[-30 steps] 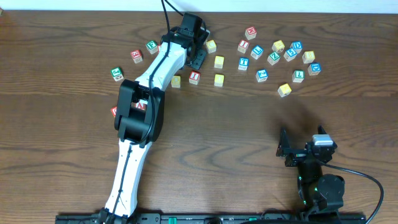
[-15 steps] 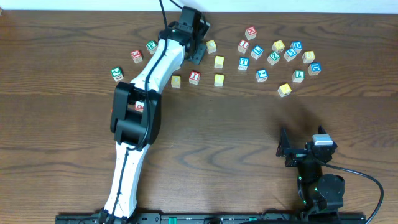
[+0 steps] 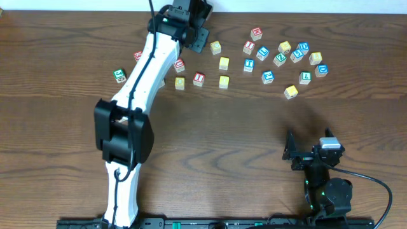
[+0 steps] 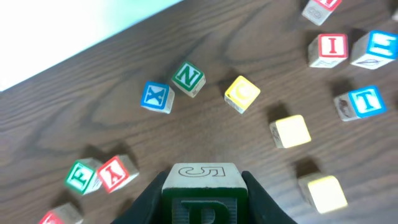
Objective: Spell out ROBOT
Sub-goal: 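Lift the green R block and carry it toward the open table front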
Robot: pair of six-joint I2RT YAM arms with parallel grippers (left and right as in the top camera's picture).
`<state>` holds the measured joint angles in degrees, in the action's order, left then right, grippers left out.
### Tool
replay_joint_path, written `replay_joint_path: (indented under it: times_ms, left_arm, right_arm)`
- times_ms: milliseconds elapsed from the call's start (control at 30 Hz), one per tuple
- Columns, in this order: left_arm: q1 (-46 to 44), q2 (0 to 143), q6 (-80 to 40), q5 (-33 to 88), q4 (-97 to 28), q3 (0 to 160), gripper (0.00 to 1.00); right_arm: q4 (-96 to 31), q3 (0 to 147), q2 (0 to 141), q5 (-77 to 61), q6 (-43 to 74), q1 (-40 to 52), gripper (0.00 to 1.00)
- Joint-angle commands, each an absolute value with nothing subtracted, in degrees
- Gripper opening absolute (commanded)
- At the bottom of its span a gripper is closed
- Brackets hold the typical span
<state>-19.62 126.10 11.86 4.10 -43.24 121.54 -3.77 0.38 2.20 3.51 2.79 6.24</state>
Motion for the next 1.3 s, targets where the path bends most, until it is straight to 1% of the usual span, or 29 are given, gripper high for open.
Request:
replay_joint_path:
  times_ms: [0, 100, 267, 567, 700, 833, 967, 1133, 1267]
  left_arm:
    - [-19.38, 121.56, 11.77, 3.40, -44.64, 122.91, 0.11]
    - [-19.38, 119.22, 11.84, 3.40, -46.46, 122.91, 0.08]
    - [-19.38, 117.19, 15.33, 3.36, -50.41, 122.91, 0.08]
    - [-17.54, 116.22, 14.94, 3.36, -50.89, 120.64, 0.08]
    - [-17.26, 112.53, 14.92, 3.29, -46.78, 113.40, 0.08]
    - [-17.34, 105.01, 14.92, 0.32, -39.38, 103.15, 0.08]
    - [-17.47, 97.17, 14.63, 0.19, -33.71, 95.00, 0.08]
    - [-18.24, 93.01, 11.14, -0.16, -32.86, 91.55, 0.07]
    - [-19.16, 92.58, 9.67, -5.06, -33.87, 90.63, 0.07]
  right_arm:
    - [-3.90, 0.32, 2.15, 4.12, 3.57, 6.59, 0.99]
    - [-3.90, 0.32, 2.15, 4.12, 3.57, 6.59, 0.99]
    - [-3.90, 0.32, 2.15, 4.12, 3.57, 6.59, 0.99]
    - [-3.90, 0.32, 2.15, 4.12, 3.57, 6.59, 0.99]
    - [-3.90, 0.32, 2.15, 4.12, 3.57, 6.59, 0.99]
    - [-3.90, 0.32, 2.15, 4.12, 3.57, 6.59, 0.99]
    - [-3.90, 0.32, 2.15, 4.12, 3.57, 6.59, 0.99]
    - [-3.90, 0.32, 2.15, 4.12, 3.57, 6.59, 0.99]
    - [-3.90, 0.32, 2.15, 4.12, 3.57, 6.59, 0.99]
